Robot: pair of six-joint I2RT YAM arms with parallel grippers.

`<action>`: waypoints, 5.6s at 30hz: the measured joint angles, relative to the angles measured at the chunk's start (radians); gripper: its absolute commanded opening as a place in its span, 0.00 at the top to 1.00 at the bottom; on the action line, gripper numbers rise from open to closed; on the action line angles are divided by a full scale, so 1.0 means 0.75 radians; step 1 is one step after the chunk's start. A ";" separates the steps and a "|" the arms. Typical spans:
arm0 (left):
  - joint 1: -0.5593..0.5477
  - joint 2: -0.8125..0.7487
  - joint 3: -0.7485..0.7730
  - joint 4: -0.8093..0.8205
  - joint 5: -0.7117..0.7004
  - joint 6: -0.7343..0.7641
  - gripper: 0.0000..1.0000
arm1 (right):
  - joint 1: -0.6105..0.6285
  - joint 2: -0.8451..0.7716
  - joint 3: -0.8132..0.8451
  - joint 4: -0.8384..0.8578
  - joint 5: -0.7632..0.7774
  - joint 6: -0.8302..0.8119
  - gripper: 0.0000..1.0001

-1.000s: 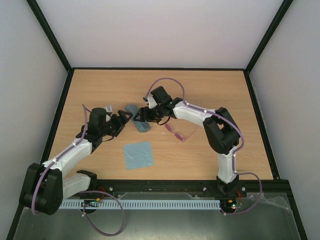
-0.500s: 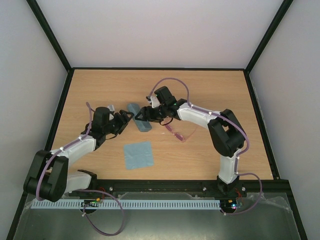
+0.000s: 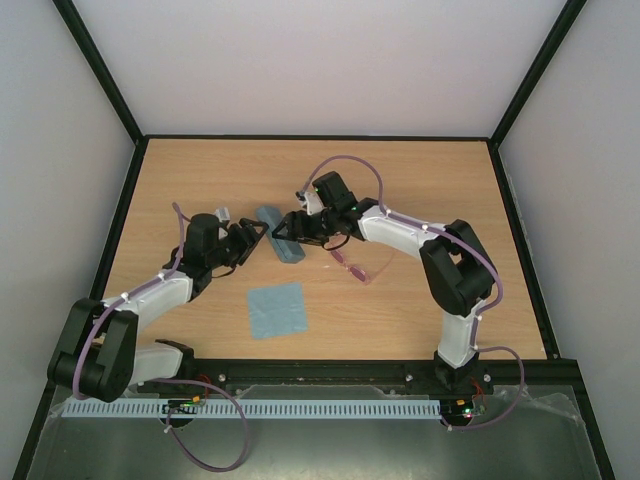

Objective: Organize the sunglasses
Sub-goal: Open the sunglasses case, then place the sunglasses case at the center of the board, then adjust the sunglasses case at the center of the board, then move the glasses cleaning cloth to the center of the board.

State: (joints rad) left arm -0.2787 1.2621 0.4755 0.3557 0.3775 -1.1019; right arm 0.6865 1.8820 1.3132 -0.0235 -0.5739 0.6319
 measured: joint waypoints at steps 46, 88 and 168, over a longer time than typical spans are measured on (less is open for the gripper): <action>0.245 -0.238 0.021 -0.463 -0.081 0.208 0.07 | -0.125 0.564 0.535 0.032 -0.254 0.019 0.14; 0.245 -0.364 -0.076 -0.528 -0.060 0.261 0.06 | 0.107 0.332 0.526 -0.292 0.438 -0.152 0.48; 0.221 -0.908 -0.142 -0.925 0.055 0.299 0.01 | 0.429 -0.026 -0.156 -0.306 0.843 -0.126 0.68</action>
State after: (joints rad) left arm -0.1131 0.5812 0.3691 -0.3378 0.4187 -0.8780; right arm 1.0084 1.8622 1.1965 -0.2527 0.0586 0.5377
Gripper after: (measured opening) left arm 0.993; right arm 0.358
